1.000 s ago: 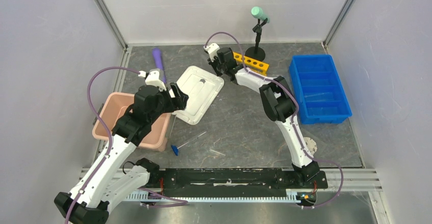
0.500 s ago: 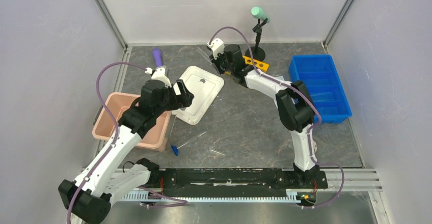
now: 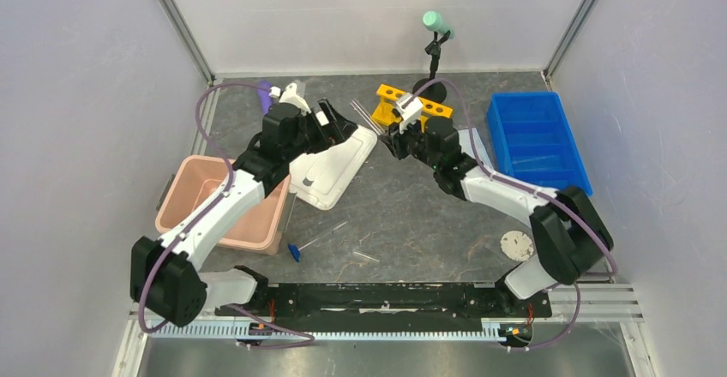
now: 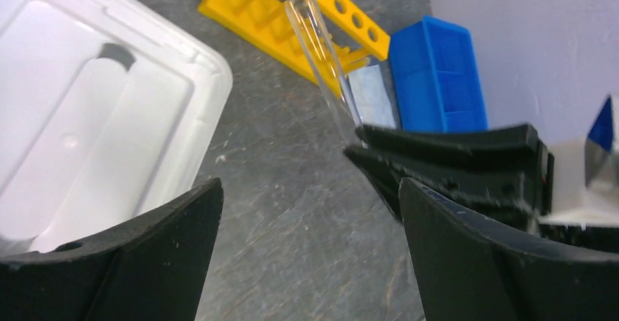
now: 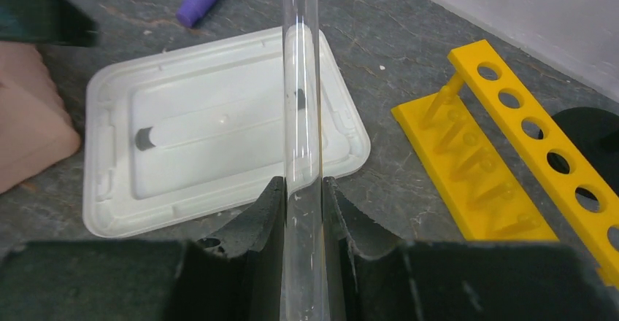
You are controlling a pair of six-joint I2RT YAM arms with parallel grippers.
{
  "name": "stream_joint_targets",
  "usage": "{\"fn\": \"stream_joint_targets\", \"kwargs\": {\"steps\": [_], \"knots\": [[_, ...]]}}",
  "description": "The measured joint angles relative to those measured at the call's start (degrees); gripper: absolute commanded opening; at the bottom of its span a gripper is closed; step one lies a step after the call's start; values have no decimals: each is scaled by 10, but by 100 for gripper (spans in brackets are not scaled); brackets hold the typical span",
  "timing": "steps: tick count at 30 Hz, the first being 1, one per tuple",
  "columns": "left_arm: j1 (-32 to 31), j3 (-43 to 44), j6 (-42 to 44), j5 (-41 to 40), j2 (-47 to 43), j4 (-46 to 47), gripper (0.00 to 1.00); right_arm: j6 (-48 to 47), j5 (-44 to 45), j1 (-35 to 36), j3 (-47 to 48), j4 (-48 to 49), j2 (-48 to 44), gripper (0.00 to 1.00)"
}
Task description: Organize the chemistry lab equipment
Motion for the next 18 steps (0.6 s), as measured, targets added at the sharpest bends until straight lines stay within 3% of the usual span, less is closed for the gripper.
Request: {"fn": "stream_joint_targets", "kwargs": {"steps": [4, 10, 18], "knots": [[-1, 6, -16, 28, 47, 67, 93, 38, -5, 1, -59, 44, -56, 22], [-7, 11, -29, 57, 83, 142, 81, 99, -6, 2, -121, 117, -109, 23], [-16, 11, -48, 119, 127, 230, 65, 148, -11, 6, -136, 169, -119, 23]]}}
